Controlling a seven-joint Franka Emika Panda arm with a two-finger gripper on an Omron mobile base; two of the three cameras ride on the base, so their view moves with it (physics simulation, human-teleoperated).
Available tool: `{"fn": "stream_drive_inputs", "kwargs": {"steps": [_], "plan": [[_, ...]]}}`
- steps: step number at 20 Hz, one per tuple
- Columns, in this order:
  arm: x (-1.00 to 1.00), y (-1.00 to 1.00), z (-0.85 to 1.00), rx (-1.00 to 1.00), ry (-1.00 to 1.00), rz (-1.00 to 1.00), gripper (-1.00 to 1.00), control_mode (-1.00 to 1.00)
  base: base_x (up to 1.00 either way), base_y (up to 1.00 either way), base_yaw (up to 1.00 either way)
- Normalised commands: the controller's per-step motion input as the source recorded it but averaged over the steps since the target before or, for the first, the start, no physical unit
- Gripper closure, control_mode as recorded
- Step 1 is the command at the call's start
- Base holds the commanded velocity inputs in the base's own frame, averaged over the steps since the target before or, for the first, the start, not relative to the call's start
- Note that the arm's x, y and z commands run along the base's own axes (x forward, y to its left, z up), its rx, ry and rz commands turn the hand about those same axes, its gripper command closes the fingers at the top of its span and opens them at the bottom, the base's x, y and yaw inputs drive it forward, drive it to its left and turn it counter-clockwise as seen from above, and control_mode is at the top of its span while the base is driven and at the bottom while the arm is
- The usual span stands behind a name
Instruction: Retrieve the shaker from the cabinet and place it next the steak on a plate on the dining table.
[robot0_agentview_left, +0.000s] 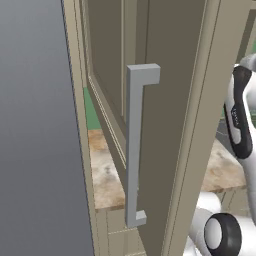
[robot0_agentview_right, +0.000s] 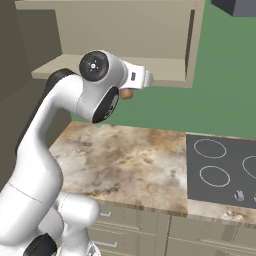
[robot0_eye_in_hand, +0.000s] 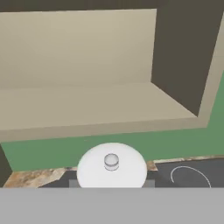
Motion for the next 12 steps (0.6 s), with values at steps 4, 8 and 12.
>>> {"fn": "stream_drive_inputs", "kwargs": {"steps": [4,8,12], "plan": [[-0.97,0.00,-0.14,-0.02,0.00,0.00,1.00,-1.00,0.00,0.00,0.00],[-0.84,0.00,-0.12,-0.01,0.00,0.00,1.00,-1.00,0.00,0.00,0.00],[-0.56,0.00,-0.17,-0.02,0.00,0.00,1.00,-1.00,0.00,0.00,0.00]]}}
